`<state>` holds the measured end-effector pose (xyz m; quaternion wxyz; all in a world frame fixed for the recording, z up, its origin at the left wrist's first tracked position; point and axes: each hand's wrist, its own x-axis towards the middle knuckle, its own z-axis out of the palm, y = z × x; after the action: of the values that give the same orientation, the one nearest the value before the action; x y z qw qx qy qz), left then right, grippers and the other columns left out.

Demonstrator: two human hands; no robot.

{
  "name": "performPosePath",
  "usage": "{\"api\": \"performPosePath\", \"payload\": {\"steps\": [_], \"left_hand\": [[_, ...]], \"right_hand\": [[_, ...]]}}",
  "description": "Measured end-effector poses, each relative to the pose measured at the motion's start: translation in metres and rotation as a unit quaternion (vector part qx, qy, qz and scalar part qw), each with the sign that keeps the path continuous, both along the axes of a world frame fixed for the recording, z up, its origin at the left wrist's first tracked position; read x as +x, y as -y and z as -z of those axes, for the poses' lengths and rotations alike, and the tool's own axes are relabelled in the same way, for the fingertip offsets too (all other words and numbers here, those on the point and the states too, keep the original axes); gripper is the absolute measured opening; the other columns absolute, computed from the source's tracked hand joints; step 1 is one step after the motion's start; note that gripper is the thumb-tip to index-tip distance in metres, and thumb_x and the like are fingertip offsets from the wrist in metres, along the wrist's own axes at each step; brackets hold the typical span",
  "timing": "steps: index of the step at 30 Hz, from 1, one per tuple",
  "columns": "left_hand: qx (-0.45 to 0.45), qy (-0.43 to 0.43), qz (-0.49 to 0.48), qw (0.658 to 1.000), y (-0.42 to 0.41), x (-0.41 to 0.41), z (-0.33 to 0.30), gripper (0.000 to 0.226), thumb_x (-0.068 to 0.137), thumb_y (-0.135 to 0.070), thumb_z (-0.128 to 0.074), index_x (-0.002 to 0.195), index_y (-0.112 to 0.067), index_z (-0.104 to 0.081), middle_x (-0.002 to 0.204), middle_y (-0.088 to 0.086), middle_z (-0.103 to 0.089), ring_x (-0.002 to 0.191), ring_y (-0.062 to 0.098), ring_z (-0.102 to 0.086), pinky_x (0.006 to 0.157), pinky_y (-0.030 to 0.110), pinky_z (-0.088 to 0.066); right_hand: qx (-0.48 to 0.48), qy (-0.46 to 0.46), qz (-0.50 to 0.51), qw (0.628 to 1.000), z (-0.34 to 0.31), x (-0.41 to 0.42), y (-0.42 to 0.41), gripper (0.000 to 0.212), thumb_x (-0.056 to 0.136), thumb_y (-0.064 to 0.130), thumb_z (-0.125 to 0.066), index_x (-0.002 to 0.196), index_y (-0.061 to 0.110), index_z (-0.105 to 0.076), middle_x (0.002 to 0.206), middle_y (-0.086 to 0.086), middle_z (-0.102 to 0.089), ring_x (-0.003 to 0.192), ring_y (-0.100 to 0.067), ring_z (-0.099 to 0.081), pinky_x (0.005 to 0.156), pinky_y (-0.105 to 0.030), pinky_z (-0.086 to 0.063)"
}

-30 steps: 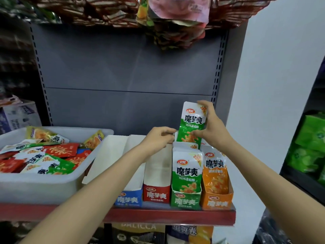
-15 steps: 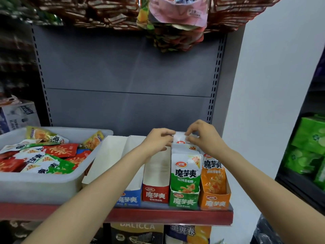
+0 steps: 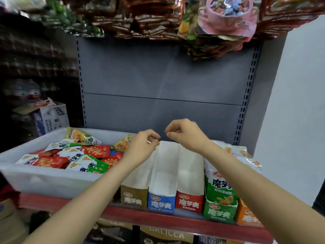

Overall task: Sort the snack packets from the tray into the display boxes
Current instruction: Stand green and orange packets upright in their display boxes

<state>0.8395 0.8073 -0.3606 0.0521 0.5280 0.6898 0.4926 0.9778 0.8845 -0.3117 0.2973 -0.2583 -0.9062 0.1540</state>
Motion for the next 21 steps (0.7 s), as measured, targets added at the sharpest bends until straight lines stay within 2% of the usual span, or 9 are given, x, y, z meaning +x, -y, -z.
{"api": "performPosePath", "payload": {"steps": [2, 5, 8, 10, 12, 16, 19, 21], "left_hand": [[0.0, -0.016, -0.056, 0.998, 0.019, -0.035, 0.004, 0.012, 0.088, -0.011, -0.056, 0.092, -0.018, -0.064, 0.08, -0.002, -0.068, 0.073, 0.014, -0.065, 0.063, 0.021, -0.048], [-0.033, -0.042, -0.144, 0.988, 0.044, -0.095, 0.007, 0.011, 0.088, -0.012, -0.055, 0.092, -0.02, -0.063, 0.08, -0.003, -0.067, 0.079, 0.015, -0.063, 0.061, 0.025, -0.044], [-0.094, -0.063, -0.215, 0.97, 0.068, -0.158, 0.011, 0.017, 0.088, -0.012, -0.055, 0.102, -0.014, -0.066, 0.089, 0.004, -0.065, 0.087, 0.02, -0.061, 0.072, 0.026, -0.042], [-0.133, -0.066, -0.242, 0.959, 0.08, -0.193, 0.013, 0.019, 0.089, -0.015, -0.055, 0.106, -0.011, -0.065, 0.099, 0.009, -0.068, 0.099, 0.027, -0.062, 0.082, 0.032, -0.046], [-0.168, -0.063, -0.255, 0.95, 0.089, -0.22, 0.017, 0.024, 0.09, -0.018, -0.056, 0.111, -0.008, -0.062, 0.106, 0.015, -0.067, 0.105, 0.029, -0.06, 0.087, 0.033, -0.045], [-0.236, -0.051, -0.252, 0.937, 0.097, -0.251, 0.028, 0.053, 0.089, -0.029, -0.059, 0.136, -0.011, -0.044, 0.135, 0.013, -0.052, 0.123, 0.029, -0.049, 0.1, 0.03, -0.038], [-0.312, -0.055, -0.203, 0.926, 0.093, -0.254, 0.032, 0.063, 0.09, -0.038, -0.057, 0.144, -0.016, -0.034, 0.144, 0.01, -0.042, 0.127, 0.027, -0.045, 0.102, 0.029, -0.036], [-0.328, -0.074, -0.195, 0.921, 0.092, -0.254, 0.032, 0.064, 0.09, -0.04, -0.056, 0.145, -0.017, -0.033, 0.146, 0.009, -0.039, 0.129, 0.027, -0.043, 0.103, 0.028, -0.035]], "right_hand": [[-0.022, -0.001, -0.03, 0.999, 0.004, -0.035, 0.015, 0.015, 0.089, 0.013, -0.056, 0.097, 0.013, -0.069, 0.095, 0.001, -0.067, 0.087, -0.012, -0.059, 0.066, -0.016, -0.043], [-0.041, 0.013, -0.054, 0.998, 0.018, -0.097, 0.029, 0.018, 0.086, 0.011, -0.056, 0.098, 0.012, -0.069, 0.102, -0.002, -0.069, 0.096, -0.018, -0.061, 0.078, -0.022, -0.044], [-0.061, 0.047, -0.061, 0.995, 0.038, -0.162, 0.039, 0.025, 0.087, 0.014, -0.054, 0.109, 0.014, -0.065, 0.112, -0.005, -0.066, 0.107, -0.024, -0.059, 0.092, -0.03, -0.046], [-0.077, 0.073, -0.083, 0.991, 0.05, -0.199, 0.045, 0.029, 0.089, 0.017, -0.054, 0.117, 0.011, -0.059, 0.117, -0.01, -0.062, 0.111, -0.027, -0.056, 0.093, -0.036, -0.046], [-0.088, 0.1, -0.103, 0.986, 0.057, -0.228, 0.049, 0.038, 0.09, 0.02, -0.057, 0.124, 0.008, -0.05, 0.124, -0.013, -0.055, 0.114, -0.029, -0.052, 0.094, -0.035, -0.044], [-0.066, 0.179, -0.111, 0.975, 0.067, -0.268, 0.043, 0.073, 0.082, 0.026, -0.069, 0.142, 0.01, -0.03, 0.141, -0.015, -0.038, 0.129, -0.03, -0.038, 0.103, -0.037, -0.038], [-0.067, 0.215, -0.133, 0.965, 0.072, -0.284, 0.038, 0.1, 0.074, 0.029, -0.078, 0.15, 0.016, -0.014, 0.152, -0.011, -0.024, 0.139, -0.028, -0.025, 0.112, -0.037, -0.029], [-0.106, 0.219, -0.156, 0.957, 0.073, -0.289, 0.033, 0.106, 0.073, 0.029, -0.078, 0.151, 0.021, -0.006, 0.156, -0.006, -0.017, 0.142, -0.024, -0.021, 0.115, -0.036, -0.024]]}}
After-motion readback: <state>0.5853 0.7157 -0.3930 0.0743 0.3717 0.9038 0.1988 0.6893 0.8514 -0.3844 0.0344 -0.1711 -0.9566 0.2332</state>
